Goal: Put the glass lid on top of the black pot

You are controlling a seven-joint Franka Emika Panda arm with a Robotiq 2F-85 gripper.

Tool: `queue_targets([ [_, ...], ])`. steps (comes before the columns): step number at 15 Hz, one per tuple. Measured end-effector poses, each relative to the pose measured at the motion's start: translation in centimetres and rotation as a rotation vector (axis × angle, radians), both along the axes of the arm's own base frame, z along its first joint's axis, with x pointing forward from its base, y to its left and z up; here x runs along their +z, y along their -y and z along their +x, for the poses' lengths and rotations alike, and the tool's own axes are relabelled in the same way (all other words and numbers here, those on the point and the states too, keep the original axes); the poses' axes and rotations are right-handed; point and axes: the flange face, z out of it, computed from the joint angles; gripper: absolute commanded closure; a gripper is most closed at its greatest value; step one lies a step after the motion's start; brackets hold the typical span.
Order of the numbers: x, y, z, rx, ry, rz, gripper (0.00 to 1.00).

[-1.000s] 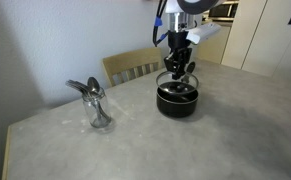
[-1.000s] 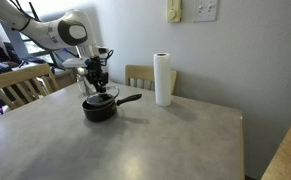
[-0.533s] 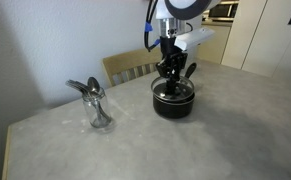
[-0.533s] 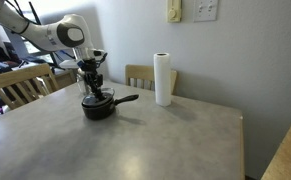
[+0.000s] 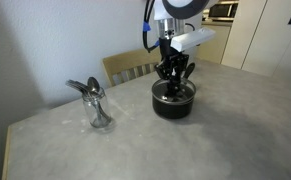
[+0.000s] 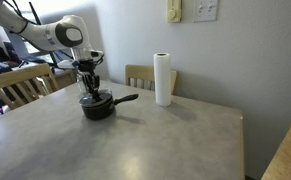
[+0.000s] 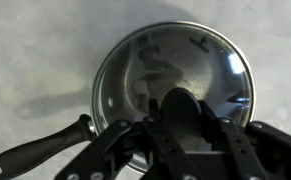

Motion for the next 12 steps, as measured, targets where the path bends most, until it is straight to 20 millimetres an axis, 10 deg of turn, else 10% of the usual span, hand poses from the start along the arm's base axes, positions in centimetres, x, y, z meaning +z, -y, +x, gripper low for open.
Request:
queue_targets([
  [12,-1.1,0.6,0.4,-0.058,0.054,0.104,0.84],
])
